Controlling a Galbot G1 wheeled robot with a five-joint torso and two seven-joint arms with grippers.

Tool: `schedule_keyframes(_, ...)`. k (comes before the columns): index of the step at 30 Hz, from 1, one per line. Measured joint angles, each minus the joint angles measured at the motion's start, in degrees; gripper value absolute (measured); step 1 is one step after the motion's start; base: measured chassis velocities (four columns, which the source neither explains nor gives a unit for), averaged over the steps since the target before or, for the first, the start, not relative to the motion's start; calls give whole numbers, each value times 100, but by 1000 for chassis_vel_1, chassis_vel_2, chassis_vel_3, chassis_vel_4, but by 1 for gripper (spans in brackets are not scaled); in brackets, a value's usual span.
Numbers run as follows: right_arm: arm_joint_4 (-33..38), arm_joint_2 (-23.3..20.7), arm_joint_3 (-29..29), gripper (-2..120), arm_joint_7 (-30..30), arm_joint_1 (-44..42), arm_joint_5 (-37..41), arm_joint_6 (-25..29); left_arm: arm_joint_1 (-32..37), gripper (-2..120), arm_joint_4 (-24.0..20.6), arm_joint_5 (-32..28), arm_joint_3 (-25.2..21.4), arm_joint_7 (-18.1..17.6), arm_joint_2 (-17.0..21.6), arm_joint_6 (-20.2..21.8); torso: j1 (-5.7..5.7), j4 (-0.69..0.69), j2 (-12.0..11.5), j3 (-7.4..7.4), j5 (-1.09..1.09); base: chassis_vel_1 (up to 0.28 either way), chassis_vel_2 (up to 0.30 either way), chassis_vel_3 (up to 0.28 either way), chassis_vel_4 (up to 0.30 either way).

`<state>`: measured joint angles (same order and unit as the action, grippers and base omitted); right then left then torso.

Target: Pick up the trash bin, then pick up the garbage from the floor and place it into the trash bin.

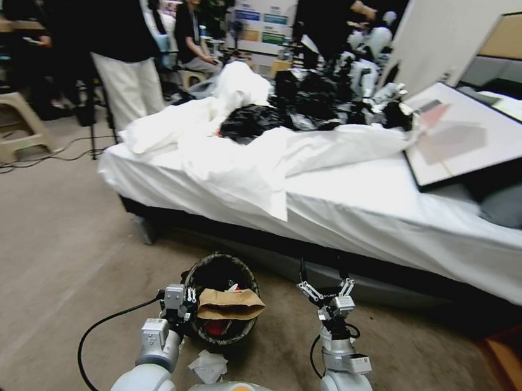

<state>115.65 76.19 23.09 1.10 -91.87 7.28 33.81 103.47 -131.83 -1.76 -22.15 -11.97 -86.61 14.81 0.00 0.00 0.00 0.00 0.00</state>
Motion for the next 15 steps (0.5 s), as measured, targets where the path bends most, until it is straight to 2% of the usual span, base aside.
schedule_keyframes(15, -67, 28, -9, 100, -60, 58, -4, 9, -12, 6, -1, -12, -22, -1, -5, -8, 0, 0, 0, 0, 0, 132, 127, 121, 119)
